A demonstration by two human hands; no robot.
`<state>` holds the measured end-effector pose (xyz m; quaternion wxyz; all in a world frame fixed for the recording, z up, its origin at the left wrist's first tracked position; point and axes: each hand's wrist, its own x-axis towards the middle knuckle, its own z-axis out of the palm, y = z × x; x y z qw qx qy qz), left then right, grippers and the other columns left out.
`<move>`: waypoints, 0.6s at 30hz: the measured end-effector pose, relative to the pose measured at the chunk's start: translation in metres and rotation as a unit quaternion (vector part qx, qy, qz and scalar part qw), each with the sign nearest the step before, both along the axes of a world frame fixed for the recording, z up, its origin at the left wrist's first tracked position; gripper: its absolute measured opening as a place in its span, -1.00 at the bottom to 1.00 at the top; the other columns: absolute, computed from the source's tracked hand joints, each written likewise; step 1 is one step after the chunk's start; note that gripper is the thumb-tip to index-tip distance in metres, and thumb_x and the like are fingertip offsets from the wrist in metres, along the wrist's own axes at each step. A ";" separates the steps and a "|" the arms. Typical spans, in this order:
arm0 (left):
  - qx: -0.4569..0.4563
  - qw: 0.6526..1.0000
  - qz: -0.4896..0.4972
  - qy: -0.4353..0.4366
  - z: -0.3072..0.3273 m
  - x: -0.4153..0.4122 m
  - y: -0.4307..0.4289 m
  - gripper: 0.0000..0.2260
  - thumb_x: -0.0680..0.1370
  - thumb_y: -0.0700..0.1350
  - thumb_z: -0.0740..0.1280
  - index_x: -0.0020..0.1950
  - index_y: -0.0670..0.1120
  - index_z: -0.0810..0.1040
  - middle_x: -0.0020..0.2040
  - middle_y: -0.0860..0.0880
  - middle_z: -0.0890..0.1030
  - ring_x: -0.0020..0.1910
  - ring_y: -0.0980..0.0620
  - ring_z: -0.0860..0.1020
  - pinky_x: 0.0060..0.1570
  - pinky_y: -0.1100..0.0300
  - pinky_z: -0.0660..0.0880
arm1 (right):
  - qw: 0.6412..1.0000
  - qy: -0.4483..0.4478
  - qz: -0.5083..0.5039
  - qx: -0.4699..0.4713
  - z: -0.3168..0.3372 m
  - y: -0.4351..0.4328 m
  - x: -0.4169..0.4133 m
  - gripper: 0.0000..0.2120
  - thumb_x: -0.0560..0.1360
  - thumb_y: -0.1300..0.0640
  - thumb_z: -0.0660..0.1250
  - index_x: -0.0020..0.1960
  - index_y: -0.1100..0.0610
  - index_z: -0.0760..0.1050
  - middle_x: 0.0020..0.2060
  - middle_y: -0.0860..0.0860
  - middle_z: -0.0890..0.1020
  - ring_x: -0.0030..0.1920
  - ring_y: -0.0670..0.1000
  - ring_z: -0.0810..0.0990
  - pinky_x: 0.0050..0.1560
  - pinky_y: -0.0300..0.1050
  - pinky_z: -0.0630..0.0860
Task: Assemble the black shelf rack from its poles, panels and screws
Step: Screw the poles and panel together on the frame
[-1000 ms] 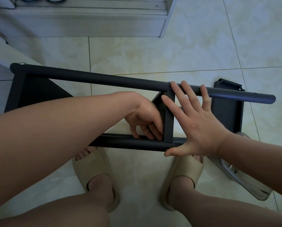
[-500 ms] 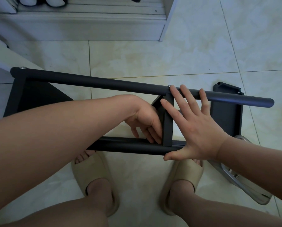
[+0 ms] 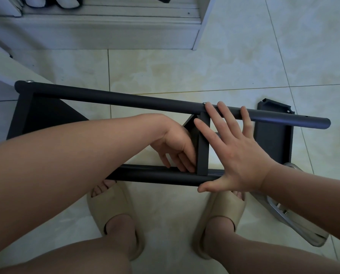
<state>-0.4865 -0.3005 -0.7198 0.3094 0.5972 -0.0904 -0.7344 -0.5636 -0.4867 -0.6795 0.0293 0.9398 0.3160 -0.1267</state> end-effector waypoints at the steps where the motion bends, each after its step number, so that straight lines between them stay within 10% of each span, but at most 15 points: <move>1: 0.000 1.000 0.007 -0.002 -0.001 -0.001 -0.001 -0.86 0.60 -0.12 0.37 0.13 -0.01 0.64 -0.03 0.05 0.73 0.12 0.06 0.64 0.40 -0.15 0.38 | 1.000 -0.001 0.000 0.000 0.000 0.000 0.000 0.23 0.29 -0.71 0.02 0.66 0.13 0.02 0.64 0.24 -0.03 0.63 0.30 -0.10 0.49 0.52 -0.15; 18: -0.006 1.000 0.003 0.000 -0.002 -0.001 -0.002 -0.77 0.59 -0.17 0.36 0.24 -0.09 0.62 0.03 0.01 0.72 0.17 0.02 0.62 0.41 -0.13 0.39 | 1.000 -0.002 0.001 -0.007 0.000 0.000 0.000 0.24 0.27 -0.71 0.04 0.66 0.13 0.01 0.64 0.24 -0.03 0.63 0.31 -0.10 0.49 0.53 -0.14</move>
